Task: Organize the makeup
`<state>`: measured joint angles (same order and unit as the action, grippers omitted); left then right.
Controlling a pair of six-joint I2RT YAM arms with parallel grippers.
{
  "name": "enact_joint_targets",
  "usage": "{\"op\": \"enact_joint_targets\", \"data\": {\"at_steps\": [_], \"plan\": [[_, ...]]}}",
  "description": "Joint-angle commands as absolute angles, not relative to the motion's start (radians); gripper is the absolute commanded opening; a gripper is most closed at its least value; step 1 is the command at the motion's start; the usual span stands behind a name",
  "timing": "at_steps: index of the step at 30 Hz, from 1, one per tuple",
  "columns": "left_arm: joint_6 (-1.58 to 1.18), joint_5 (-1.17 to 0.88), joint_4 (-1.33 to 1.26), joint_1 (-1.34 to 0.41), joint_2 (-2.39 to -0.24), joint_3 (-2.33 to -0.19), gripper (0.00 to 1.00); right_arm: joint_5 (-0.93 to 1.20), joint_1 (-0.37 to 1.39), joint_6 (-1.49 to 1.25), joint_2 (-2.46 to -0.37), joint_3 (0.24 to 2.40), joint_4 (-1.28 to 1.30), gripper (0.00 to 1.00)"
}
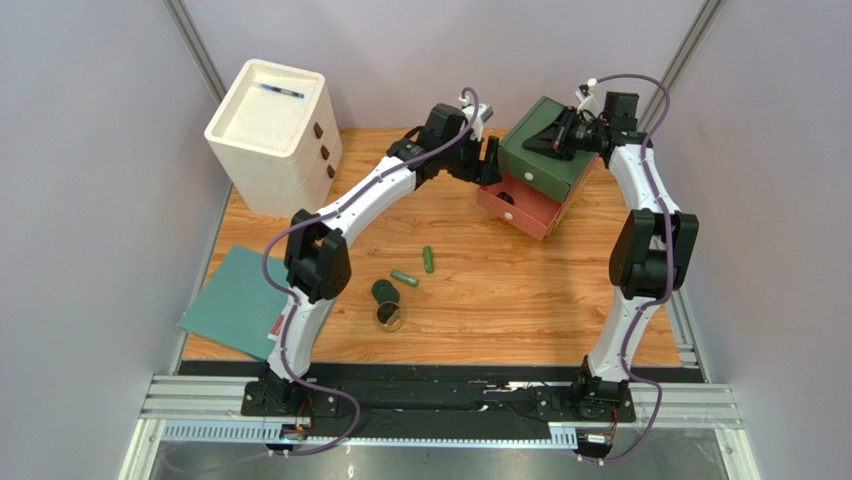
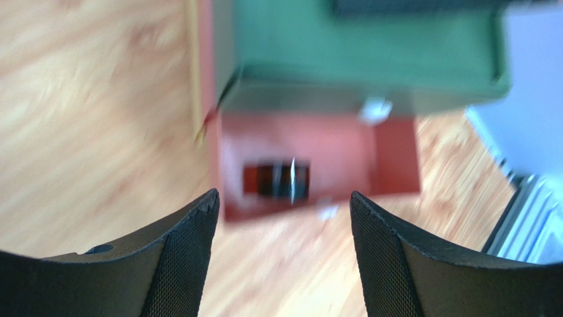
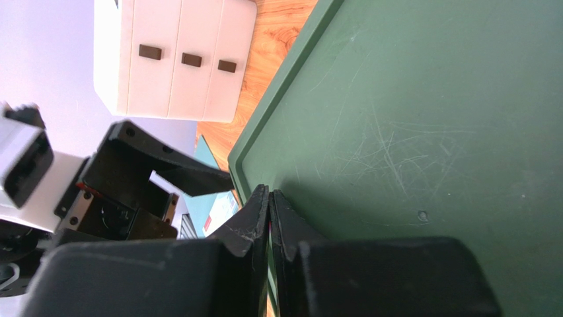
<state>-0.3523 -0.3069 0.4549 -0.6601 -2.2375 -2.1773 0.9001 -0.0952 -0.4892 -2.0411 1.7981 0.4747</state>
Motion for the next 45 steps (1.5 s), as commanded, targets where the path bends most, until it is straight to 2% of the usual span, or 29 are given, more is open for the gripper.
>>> {"op": "enact_joint_targets", "data": {"at_steps": [1,8,12,16,24,38,41,45], "plan": [[-0.183,-0.241,0.613,-0.647,-1.996,-2.025,0.79,0.7,-0.087,-0.4,-2.197,1.678,0.676,0.08],[-0.146,-0.203,0.931,-0.649,-1.803,-1.628,0.82,0.706,-0.086,-0.406,-2.218,1.689,0.68,0.09],[-0.222,-0.175,0.963,-0.647,-1.724,-1.45,0.87,0.707,-0.086,-0.407,-2.224,1.687,0.68,0.08],[-0.323,-0.114,0.896,-0.649,-1.667,-1.281,0.88,0.709,-0.086,-0.41,-2.223,1.672,0.672,0.09],[-0.414,0.142,0.855,-0.644,-1.675,-1.229,0.89,0.719,-0.084,-0.416,-2.224,1.652,0.657,0.09],[-0.422,0.121,0.772,-0.643,-1.824,-1.226,0.87,0.721,-0.084,-0.411,-2.226,1.663,0.66,0.09],[-0.425,0.12,0.755,-0.643,-1.845,-1.203,0.84,0.721,-0.084,-0.411,-2.226,1.664,0.66,0.09],[-0.425,0.092,0.739,-0.641,-1.884,-1.192,0.75,0.721,-0.087,-0.411,-2.229,1.666,0.66,0.09]]}}
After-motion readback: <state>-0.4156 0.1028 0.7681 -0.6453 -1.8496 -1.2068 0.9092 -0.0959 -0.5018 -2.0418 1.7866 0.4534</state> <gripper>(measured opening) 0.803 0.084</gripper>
